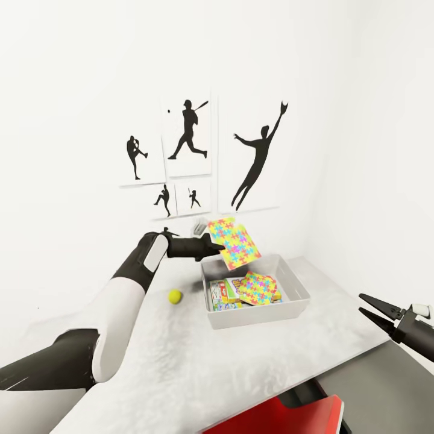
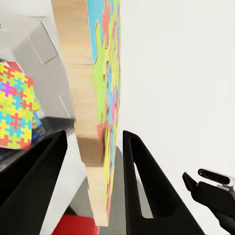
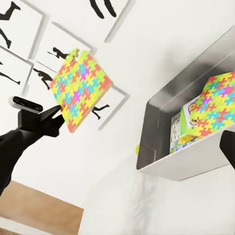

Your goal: Put all the toys in the child's room - the three board games (two on the bed and one on the table), the two jigsaw puzzles on the table, and the tennis ball on the table - inside the toy box on the table in the child's room.

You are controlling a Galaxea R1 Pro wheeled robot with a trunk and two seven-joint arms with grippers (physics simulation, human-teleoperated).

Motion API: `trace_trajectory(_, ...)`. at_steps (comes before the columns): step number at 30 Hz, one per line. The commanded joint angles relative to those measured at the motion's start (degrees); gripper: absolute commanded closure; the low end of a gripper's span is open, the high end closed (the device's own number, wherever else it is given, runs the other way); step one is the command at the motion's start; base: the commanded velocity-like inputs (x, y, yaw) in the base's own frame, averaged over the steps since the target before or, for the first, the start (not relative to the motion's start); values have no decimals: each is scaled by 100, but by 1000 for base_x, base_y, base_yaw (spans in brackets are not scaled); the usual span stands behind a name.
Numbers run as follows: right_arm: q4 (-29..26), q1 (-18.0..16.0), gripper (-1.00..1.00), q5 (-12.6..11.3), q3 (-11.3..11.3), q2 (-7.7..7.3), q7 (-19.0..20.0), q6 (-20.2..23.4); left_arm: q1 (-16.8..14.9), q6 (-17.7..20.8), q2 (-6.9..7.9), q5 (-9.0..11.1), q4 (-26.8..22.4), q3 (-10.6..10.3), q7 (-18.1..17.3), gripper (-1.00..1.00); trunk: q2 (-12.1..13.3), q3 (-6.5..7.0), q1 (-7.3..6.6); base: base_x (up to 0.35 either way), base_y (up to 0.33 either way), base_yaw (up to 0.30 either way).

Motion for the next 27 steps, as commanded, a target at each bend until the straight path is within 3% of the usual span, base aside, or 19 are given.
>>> trace_trajectory(1,1,-7,-100,23,-7,2,28,29,-7,24,-10,-42,44,30,-39,100,-14,-18,4,0,0,0)
trace_trajectory(8,-4,-9,-100,23,-6,5,22,24,-7,0,-50,-42,145,-29,-29,100,-14,-28,4,0,0,0)
trace_trajectory(17,0,-9,-100,23,-6,5,25,21,-7,-55,-65,-45,307,-376,-23,100,-14,-29,4,0,0,0)
trace_trajectory(27,-7,-9,-100,23,-11,5,39,26,-7,-232,-65,-63,451,-420,-15,100,-14,-93,4,0,0,0)
